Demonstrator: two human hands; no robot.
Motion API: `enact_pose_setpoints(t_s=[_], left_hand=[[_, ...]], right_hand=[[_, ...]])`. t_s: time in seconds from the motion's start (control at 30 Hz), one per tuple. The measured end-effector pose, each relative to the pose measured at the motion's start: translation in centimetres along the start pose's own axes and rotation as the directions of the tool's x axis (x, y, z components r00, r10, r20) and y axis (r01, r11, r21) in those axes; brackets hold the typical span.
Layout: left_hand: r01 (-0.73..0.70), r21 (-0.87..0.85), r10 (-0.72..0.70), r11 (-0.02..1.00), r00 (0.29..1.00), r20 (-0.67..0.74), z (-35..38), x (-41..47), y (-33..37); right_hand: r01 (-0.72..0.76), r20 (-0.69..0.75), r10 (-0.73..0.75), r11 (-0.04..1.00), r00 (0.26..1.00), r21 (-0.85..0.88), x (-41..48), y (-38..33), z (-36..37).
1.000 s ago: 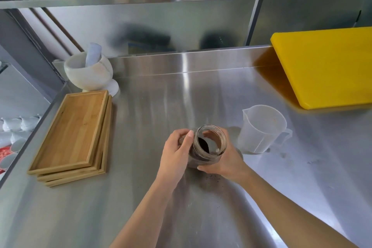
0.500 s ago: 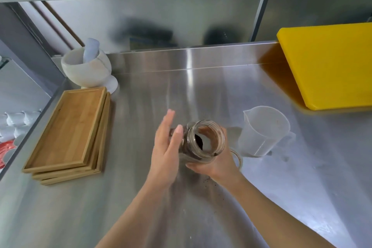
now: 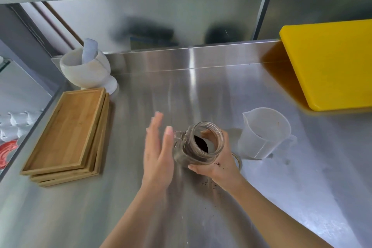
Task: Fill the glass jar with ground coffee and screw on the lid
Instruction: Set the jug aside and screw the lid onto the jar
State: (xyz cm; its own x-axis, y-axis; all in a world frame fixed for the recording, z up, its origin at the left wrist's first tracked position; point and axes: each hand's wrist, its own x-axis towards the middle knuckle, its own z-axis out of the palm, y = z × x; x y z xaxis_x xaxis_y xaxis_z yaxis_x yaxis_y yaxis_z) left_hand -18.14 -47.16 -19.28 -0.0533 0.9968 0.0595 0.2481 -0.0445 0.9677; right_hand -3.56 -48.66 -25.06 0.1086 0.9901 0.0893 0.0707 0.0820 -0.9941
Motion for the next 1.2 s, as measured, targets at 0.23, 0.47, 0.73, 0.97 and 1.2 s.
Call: enact_pose_setpoints(t_s=[0.23, 0.47, 0.73, 0.97, 1.2], left_hand=[[0.097, 0.052, -0.108, 0.994, 0.950, 0.293, 0.4, 0.7, -0.7], [0.231, -0.122, -0.209, 0.965, 0.963, 0.171, 1.3, 1.7, -2.2], [0.414, -0.281, -0.434, 0.866, 0.901, -0.010, 1.4, 2.1, -3.2], [0.385, -0.483, -0.497, 0.786, 0.859, -0.125, 0.8, 2.1, -2.9], [0.387, -0.474, -0.493, 0.791, 0.862, -0.120, 1.5, 1.5, -2.2]], right_hand=[[0.000, 0.041, 0.002, 0.999, 0.999, -0.048, 0.4, -0.7, -0.7], [-0.039, 0.095, 0.048, 0.995, 0.994, -0.096, -0.2, -1.6, -0.8], [-0.059, 0.200, 0.100, 0.978, 0.975, -0.200, -0.1, -2.5, -1.2], [-0.067, 0.176, 0.095, 0.985, 0.980, -0.158, -0.7, -3.0, -1.5], [-0.101, 0.344, 0.179, 0.967, 0.922, -0.233, -0.6, -2.0, 0.3]])
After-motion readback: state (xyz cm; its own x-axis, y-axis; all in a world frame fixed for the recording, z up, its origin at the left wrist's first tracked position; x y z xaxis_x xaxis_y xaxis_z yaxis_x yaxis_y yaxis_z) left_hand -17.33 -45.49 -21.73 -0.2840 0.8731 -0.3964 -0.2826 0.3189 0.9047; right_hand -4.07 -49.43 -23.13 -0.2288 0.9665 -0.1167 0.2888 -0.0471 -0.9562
